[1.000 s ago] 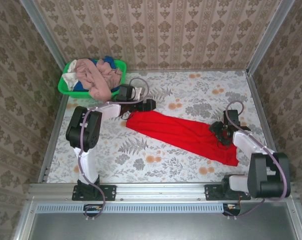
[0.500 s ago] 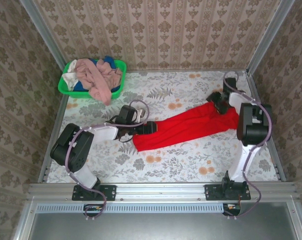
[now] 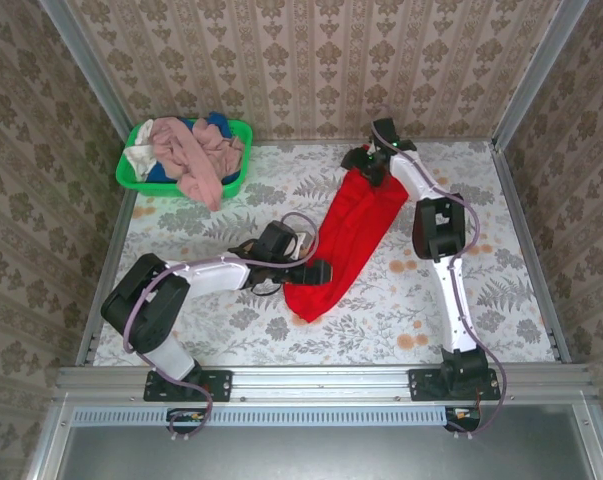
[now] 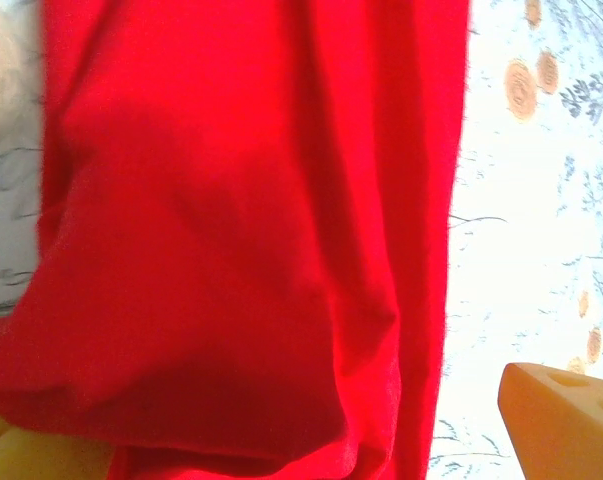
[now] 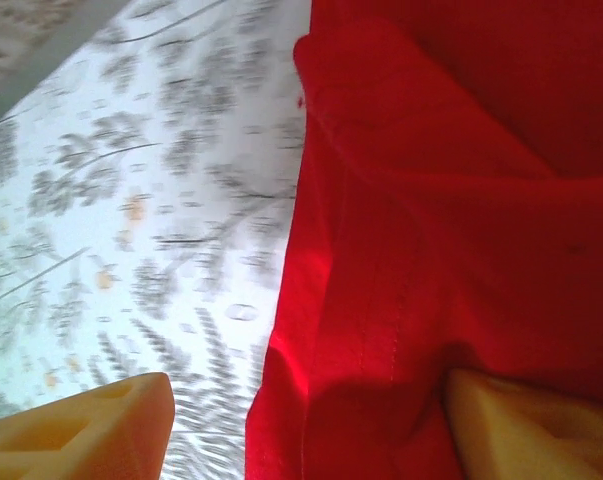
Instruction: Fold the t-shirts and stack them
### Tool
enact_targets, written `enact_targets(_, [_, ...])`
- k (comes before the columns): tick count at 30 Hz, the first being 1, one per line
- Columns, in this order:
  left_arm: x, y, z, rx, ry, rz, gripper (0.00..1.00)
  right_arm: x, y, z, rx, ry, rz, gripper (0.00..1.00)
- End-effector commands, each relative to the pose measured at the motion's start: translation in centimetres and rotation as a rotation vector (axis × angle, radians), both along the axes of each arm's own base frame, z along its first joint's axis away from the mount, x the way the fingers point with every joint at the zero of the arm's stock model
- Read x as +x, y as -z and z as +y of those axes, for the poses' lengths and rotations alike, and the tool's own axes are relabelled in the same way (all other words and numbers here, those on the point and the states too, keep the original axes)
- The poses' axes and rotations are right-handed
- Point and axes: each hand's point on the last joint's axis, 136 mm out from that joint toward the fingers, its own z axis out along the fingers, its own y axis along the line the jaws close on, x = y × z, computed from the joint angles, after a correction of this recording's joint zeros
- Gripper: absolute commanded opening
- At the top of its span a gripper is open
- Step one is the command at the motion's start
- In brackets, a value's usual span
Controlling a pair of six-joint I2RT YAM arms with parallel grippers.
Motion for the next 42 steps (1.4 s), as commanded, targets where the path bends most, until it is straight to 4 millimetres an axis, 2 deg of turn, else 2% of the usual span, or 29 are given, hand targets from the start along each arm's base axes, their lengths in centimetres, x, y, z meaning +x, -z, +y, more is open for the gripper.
enact_targets(1, [0.3,-2.4,-1.2,-0.024,0.032,-0.070,0.97,-1.0,0.0,2.1,0.072,-0.053,0.059,0.73])
enact_targets(3, [0.8,-3.7,-1.0,-0.034,0.014,-0.109,0.97,-0.7,-2.5,2.3,0.075,-0.069,0.003,0.73])
enact_targets(5, [1.4,-4.9,-0.3,-0.032,-0.006,-0.143,0.97,-0.9,-4.7,1.5,0.017,-0.072,-0.046,0.74])
enact_targets(8, [2.3,-5.7,1.4,-0.002,-0.044,-0.170,0.97,-2.1,-7.7,0.2,-0.068,-0.055,-0.138,0.75])
enact_targets(11, [2.9,-5.2,3.2,0.042,-0.062,-0.167,0.97,-4.4,-8.5,-1.2,-0.109,-0.018,-0.184,0.76])
enact_targets(14, [3.4,-3.8,4.4,0.054,-0.074,-0.115,0.92,-7.5,-7.6,-2.1,-0.102,0.030,-0.174,0.74])
enact_targets(15, [3.4,-3.5,4.5,0.045,-0.074,-0.092,0.90,-8.2,-7.6,-2.1,-0.082,0.040,-0.177,0.73])
enact_targets(18, [2.7,-2.5,4.2,0.022,-0.052,-0.019,0.80,-11.2,-5.4,-1.2,-0.027,0.026,-0.113,0.68])
enact_targets(22, [0.6,-1.0,3.4,0.025,0.004,0.055,0.52,-14.0,-2.9,0.6,-0.002,-0.028,-0.038,0.58])
enact_targets(24, [-0.4,-0.1,3.4,0.046,0.021,0.086,0.37,-14.6,-1.7,0.9,-0.010,-0.036,-0.007,0.52])
enact_targets(26, [-1.6,1.0,3.4,0.065,0.032,0.120,0.26,-14.8,-0.4,1.1,-0.016,-0.038,0.024,0.47])
enact_targets(29, [-2.9,2.1,3.7,0.088,0.035,0.155,0.21,-14.3,1.4,0.8,-0.048,-0.039,0.062,0.41])
enact_targets(32, [-3.8,2.7,3.5,0.101,0.039,0.200,0.18,-13.3,2.7,0.9,-0.077,-0.054,0.096,0.40])
enact_targets(39, [-6.0,2.9,-0.1,0.045,0.088,0.260,0.24,-10.1,4.0,3.1,-0.063,-0.138,0.119,0.43])
enact_targets(42, [-6.0,3.1,0.0,0.084,0.092,0.242,0.34,-8.7,2.9,3.8,-0.074,-0.162,0.074,0.47])
